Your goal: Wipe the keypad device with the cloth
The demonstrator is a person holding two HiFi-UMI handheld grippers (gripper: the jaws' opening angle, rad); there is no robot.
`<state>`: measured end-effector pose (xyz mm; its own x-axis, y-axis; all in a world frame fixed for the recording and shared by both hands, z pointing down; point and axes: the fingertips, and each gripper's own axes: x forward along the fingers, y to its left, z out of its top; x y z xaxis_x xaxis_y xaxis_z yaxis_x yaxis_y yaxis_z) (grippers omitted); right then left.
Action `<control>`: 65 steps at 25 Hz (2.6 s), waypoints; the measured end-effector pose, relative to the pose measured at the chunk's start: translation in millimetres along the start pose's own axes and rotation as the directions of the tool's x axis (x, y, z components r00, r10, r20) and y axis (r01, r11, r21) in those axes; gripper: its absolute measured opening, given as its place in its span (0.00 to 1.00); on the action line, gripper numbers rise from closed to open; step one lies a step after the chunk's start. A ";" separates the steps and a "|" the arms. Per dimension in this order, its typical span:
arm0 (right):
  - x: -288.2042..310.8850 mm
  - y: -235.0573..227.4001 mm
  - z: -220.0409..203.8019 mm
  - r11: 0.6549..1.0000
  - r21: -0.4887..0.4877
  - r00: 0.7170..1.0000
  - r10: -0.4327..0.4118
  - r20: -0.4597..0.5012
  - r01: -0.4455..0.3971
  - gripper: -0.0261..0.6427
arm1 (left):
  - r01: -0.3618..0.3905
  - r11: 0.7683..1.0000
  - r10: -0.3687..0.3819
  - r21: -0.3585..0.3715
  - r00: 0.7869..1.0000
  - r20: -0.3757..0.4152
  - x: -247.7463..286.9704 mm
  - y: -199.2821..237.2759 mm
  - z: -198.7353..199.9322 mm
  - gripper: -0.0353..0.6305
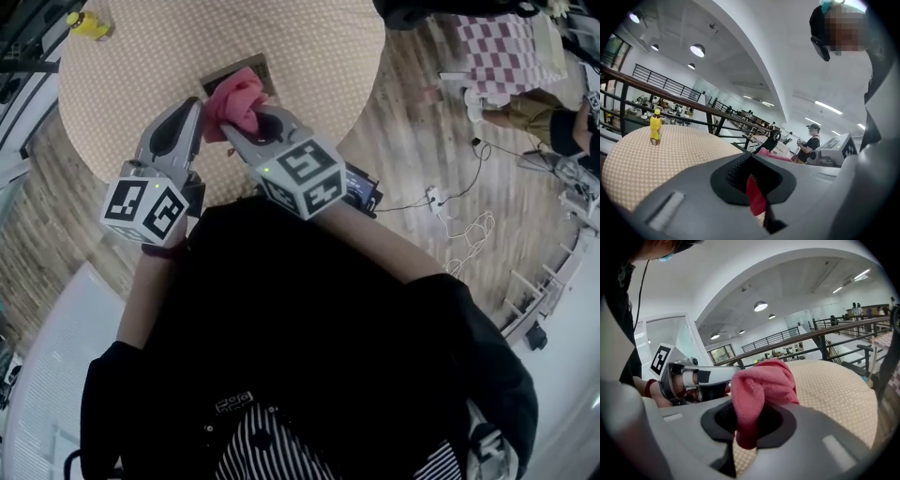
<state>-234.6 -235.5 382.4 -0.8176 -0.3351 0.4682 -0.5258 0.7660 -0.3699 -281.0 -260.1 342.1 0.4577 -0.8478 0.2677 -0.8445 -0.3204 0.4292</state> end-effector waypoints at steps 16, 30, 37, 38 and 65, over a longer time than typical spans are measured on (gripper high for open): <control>46.4 -20.8 -25.0 0.999 0.016 0.997 0.041 -0.071 -0.040 0.15 | -0.093 0.994 0.087 -0.050 0.990 -0.116 33.3 71.4 -51.5 0.06; 84.1 -68.3 -83.7 1.000 0.030 0.980 -0.004 -0.200 0.010 0.15 | 0.051 0.984 0.039 0.172 0.875 -0.482 105.3 116.9 -126.8 0.06; 100.1 -91.5 -95.4 0.999 0.037 0.975 -0.030 -0.222 0.039 0.15 | 0.086 0.975 0.035 0.206 0.853 -0.522 131.6 117.9 -140.5 0.06; 101.6 -92.9 -97.6 0.999 0.037 0.973 -0.030 -0.231 0.039 0.15 | 0.086 0.977 0.032 0.195 0.846 -0.532 132.6 119.0 -143.7 0.06; 140.0 -106.6 -96.4 0.997 0.058 0.971 -0.028 -0.236 0.043 0.15 | 0.059 0.987 0.035 0.152 0.831 -0.554 134.7 133.3 -156.4 0.06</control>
<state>-270.4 -311.3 564.7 -0.7240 -0.2179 0.6545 -0.5733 0.7178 -0.3952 -288.4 -350.9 570.2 0.5049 -0.4820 0.7160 -0.8482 -0.4307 0.3082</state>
